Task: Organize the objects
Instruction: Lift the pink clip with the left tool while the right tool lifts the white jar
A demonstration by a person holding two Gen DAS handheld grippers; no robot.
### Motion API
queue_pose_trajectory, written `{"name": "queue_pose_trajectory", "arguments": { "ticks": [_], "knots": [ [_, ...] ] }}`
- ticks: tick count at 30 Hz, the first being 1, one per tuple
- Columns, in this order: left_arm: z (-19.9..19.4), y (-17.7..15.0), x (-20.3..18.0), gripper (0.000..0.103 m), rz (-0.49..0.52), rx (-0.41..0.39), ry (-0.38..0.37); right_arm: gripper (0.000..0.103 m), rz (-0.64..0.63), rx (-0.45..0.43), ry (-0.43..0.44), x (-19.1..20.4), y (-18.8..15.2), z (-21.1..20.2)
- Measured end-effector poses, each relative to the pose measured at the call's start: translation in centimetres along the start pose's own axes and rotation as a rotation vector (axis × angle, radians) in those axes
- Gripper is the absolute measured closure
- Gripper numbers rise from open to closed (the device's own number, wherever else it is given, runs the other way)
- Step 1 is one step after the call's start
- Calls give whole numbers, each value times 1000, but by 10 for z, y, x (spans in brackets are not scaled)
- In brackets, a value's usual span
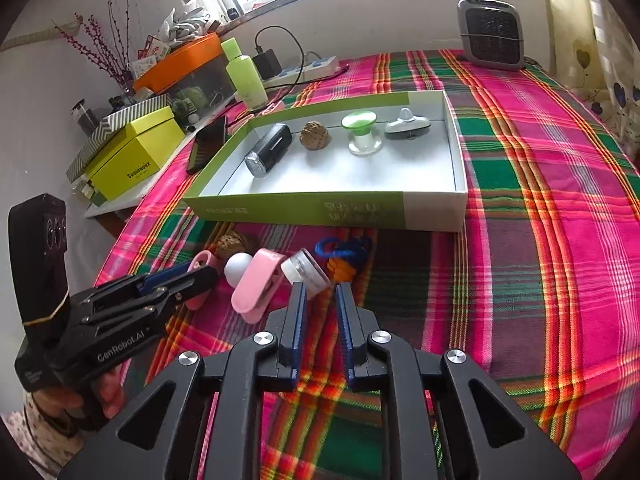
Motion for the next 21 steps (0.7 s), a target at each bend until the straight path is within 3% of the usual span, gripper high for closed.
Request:
{"name": "queue_pose_trajectory", "arguments": {
  "ticks": [5,8,13,21],
  "knots": [
    [0,0,0,79,1,0,0,86,-28,-41,35,7,6,-1],
    [0,0,0,79,1,0,-1,84,-85,-41,13,12,9,2],
    [0,0,0,79,1,0,-1,78,-153,-19,-12,14,9,10],
    [1,0,1,79,1,1,-2,77,-202,20,-23,15,10,23]
  ]
}}
Point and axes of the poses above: each gripper's, at about its wrist camera, not at the fingertips, and z roughly the way its jaws point, x to its left, y to its top, the point moved 9 cm from there along z, roughly the way its jaws point, and after that the axes turned 5 degrees about -z, right-handed, at the moved point
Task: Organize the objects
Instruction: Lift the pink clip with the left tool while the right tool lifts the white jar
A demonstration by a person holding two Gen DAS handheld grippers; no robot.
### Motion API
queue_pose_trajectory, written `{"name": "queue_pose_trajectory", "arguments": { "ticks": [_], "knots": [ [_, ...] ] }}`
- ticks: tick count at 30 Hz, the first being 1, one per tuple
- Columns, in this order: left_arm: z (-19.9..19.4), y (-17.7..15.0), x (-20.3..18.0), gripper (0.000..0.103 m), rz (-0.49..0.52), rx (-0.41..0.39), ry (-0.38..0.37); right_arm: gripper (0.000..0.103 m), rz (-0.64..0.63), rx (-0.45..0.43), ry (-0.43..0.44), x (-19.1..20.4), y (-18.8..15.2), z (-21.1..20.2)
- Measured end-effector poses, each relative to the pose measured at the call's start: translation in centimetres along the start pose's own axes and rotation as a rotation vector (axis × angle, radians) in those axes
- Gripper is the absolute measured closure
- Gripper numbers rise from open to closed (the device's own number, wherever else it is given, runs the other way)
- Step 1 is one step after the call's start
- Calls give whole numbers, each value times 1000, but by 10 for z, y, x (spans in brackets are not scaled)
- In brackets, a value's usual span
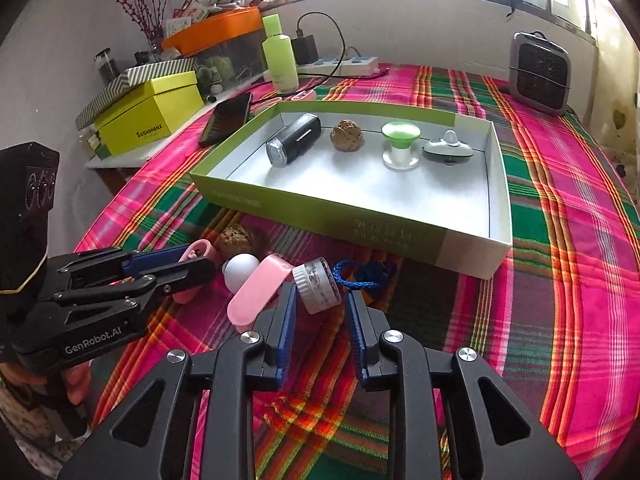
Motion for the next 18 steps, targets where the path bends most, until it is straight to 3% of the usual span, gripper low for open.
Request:
{"name": "queue_pose_trajectory", "arguments": {
  "ticks": [18],
  "knots": [
    [0,-2,-1,79,10,-2,5,79,-85,8,-24,6,6,10]
  ]
}}
Point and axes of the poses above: each gripper's, at about its wrist camera, not at the fingertips, and z roughly the way its jaws point, x to its left, y to its top, the point moved 9 cm from there along z, roughly the way its jaws point, and after that the axes turned 5 degrees about -z, right-handed, at the moved point
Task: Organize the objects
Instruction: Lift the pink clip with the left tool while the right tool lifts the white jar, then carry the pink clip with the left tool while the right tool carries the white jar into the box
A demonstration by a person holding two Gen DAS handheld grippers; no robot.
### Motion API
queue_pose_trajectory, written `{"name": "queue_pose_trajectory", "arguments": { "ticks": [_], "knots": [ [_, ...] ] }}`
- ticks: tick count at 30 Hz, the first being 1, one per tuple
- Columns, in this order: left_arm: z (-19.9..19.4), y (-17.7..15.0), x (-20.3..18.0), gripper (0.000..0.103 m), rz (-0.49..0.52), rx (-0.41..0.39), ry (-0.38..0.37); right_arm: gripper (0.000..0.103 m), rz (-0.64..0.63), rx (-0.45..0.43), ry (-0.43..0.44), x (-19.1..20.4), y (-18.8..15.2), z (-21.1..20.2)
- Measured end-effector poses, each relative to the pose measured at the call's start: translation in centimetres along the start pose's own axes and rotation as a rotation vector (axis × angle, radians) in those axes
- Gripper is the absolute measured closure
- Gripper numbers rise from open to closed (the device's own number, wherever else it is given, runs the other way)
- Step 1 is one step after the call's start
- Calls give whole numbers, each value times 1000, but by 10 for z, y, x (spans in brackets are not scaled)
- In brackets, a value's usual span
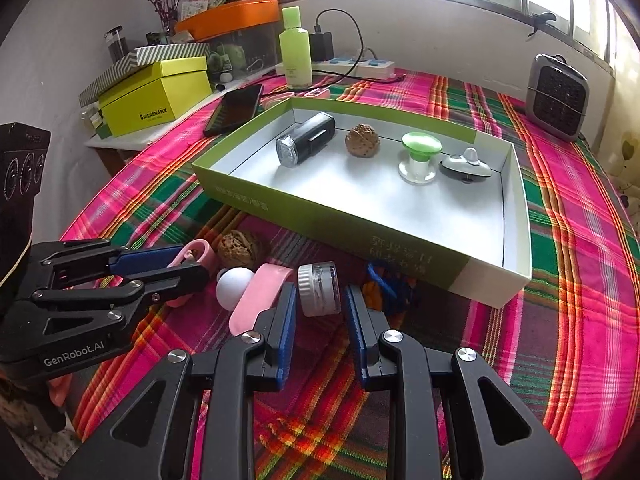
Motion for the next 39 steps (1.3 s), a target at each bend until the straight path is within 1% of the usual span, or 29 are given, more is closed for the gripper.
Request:
{"name": "queue_pose_trajectory", "arguments": {
  "ticks": [2,7,10,22,30,38,39],
  "knots": [
    [0,0,0,79,-1,1,1,83,9,-8,1,-2,1,-2],
    [-1,-1,-2,80,7,1,12,83,20,-17,4,-3,2,-4],
    [0,0,-1,81,7,4,18,83,41,-23,28,-3,3,-5],
    [-3,3,-5,81,-2,-6,16,83,79,-51,67,-1,6,-14],
    [-10,5,-14,81,8,-20,10,83,90,-70,71,0,12,-20],
    [-17,9,-37,81,22,-40,-5,83,106,-99,74,-4,21,-28],
    [-20,11,-35,81,23,-43,-6,83,107,-102,73,-4,23,-29]
  ]
}}
Point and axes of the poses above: each gripper's, at about its wrist camera, not at the fingertips, and z roughly the way its jaws point, x to its left, y to its top, the point moved 9 cm from there along z, roughly the way its jaws point, and after that the axes turned 5 degrees about -z, right-handed, at the moved point
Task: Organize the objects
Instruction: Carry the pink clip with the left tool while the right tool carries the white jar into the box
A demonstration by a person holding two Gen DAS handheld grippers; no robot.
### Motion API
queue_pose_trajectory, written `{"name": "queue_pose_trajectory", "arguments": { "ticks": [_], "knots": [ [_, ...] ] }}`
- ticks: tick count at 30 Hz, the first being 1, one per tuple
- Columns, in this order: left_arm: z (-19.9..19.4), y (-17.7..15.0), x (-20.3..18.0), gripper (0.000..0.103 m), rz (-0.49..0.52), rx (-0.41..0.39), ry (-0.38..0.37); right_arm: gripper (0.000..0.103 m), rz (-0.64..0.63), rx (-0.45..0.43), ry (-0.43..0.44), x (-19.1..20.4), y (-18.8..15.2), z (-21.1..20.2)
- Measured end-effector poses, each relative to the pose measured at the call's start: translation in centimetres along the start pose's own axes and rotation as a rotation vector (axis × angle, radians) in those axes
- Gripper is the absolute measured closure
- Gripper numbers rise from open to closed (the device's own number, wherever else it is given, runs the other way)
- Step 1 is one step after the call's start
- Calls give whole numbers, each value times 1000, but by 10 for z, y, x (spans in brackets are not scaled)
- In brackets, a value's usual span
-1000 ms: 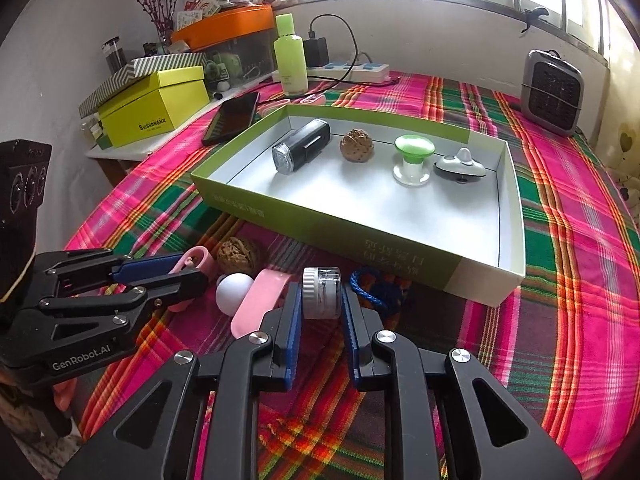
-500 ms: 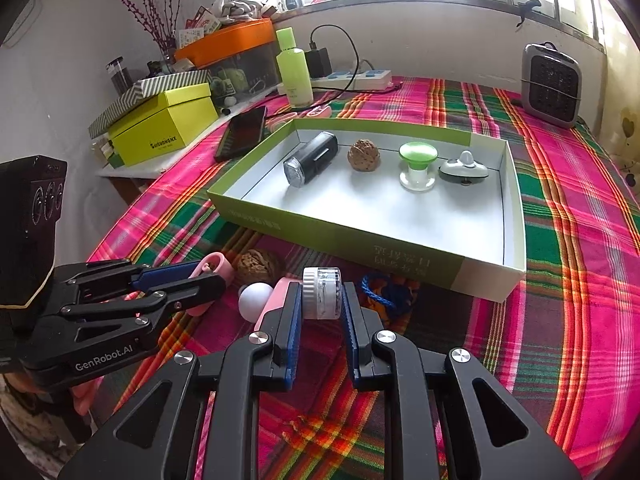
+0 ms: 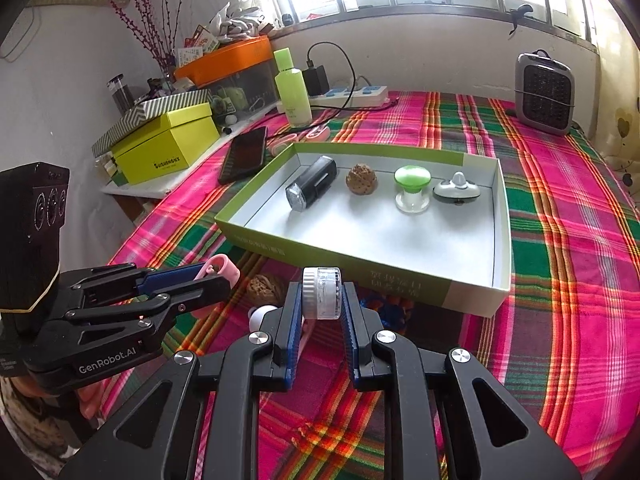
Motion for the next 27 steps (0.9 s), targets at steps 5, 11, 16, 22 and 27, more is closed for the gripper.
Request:
{"name": "queue_pose_trajectory", "arguments": {
  "ticks": [5,11,16,22,27],
  "knots": [
    [8,23,5,81,2,-9,-16,83,11,-16,-3,-5,10,-2],
    [12,43,26,81,3,-7,-28,83,21,-18,-7,-12,17,0],
    [19,54,21,81,9,-6,-34,83,43,-19,7,-19,22,3],
    [31,65,17,81,12,5,-39,83,79,-19,17,-30,30,9],
    [42,75,16,81,7,13,-39,83,105,-17,25,-38,41,15]
  ]
}}
Point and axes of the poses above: each gripper's, at about its wrist camera, not at the fingertips, and z roughly the way its jaws point, x to its left, y to its top, the point moved 9 cm from there along z, roughly the way its jaws point, and after that the axes turned 5 degrees about -z, right-handed, at the moved point
